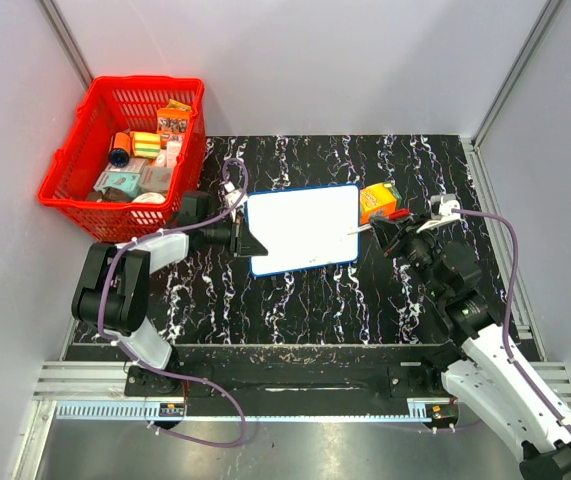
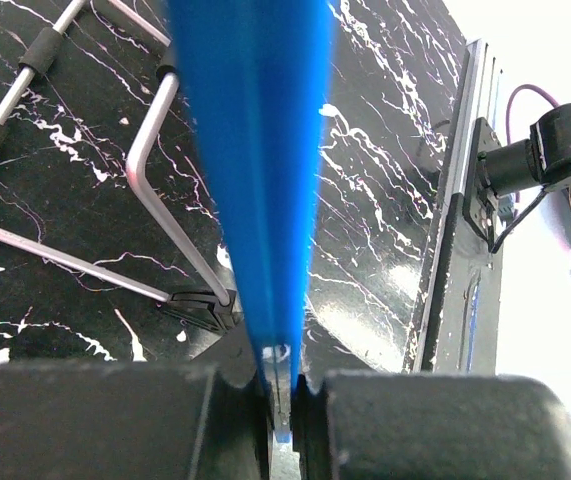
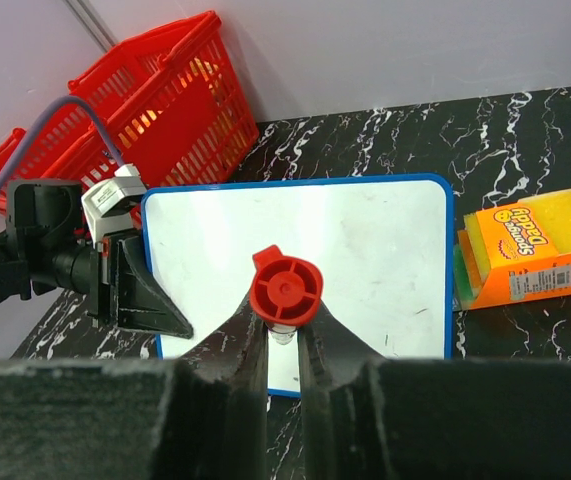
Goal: Write a sentence on the whiteboard
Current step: Move the whiteboard stand to the center of the board.
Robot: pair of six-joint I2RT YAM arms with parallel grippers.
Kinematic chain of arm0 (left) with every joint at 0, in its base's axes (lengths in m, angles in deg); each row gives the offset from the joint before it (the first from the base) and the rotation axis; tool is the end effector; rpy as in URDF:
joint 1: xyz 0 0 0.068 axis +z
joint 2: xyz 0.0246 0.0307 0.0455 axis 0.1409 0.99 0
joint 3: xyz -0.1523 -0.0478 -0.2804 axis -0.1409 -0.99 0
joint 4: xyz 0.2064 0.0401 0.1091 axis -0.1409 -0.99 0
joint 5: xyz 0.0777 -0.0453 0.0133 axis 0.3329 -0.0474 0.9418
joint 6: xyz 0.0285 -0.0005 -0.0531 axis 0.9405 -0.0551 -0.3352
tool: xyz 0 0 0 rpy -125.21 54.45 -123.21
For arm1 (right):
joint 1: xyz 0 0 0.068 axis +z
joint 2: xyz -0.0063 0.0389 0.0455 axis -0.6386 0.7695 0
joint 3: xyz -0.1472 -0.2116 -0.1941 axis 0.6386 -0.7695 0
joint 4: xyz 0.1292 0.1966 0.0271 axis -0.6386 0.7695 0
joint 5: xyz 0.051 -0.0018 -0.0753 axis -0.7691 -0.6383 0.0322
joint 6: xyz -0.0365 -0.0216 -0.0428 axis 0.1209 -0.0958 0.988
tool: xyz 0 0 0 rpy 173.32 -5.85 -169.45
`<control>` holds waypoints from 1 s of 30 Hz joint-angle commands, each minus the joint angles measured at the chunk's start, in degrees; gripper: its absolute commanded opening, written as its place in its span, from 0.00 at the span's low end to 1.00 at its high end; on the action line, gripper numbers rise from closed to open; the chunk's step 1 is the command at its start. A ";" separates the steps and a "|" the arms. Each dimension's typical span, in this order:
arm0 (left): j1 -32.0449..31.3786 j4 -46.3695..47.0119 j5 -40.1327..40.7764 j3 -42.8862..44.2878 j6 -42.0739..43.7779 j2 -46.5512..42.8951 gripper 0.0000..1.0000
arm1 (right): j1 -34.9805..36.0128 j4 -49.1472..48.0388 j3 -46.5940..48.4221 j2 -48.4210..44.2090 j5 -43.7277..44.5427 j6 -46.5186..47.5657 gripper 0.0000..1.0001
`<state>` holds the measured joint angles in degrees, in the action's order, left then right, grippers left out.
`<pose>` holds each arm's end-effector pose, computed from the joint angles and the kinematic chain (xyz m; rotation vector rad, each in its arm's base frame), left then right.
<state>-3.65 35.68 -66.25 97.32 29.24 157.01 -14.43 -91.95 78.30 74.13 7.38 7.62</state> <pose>0.2920 -0.1009 0.2458 0.7094 2.0699 -1.3716 0.0956 0.0461 0.3516 -0.0661 1.5322 0.6746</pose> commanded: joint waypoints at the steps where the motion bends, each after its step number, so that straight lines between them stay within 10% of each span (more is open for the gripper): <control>1: 0.50 5.00 5.01 -3.81 0.90 -2.62 0.00 | 0.32 -2.41 1.85 0.79 -1.86 0.01 0.00; 6: 0.50 14.44 2.71 -6.02 -5.63 -7.72 0.00 | 0.32 -3.02 1.76 1.23 -2.13 0.01 0.00; 16: 1.90 1.70 8.96 -1.10 1.15 -1.85 0.01 | 0.32 -1.79 1.85 0.18 -2.30 0.53 0.00; 30: 2.34 1.43 15.19 -2.50 -1.41 -3.77 0.46 | 0.32 -1.62 1.85 -0.43 -2.13 0.62 0.00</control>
<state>-1.79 36.34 -55.58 94.72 27.01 154.48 -14.43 -92.04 78.30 74.39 5.96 7.64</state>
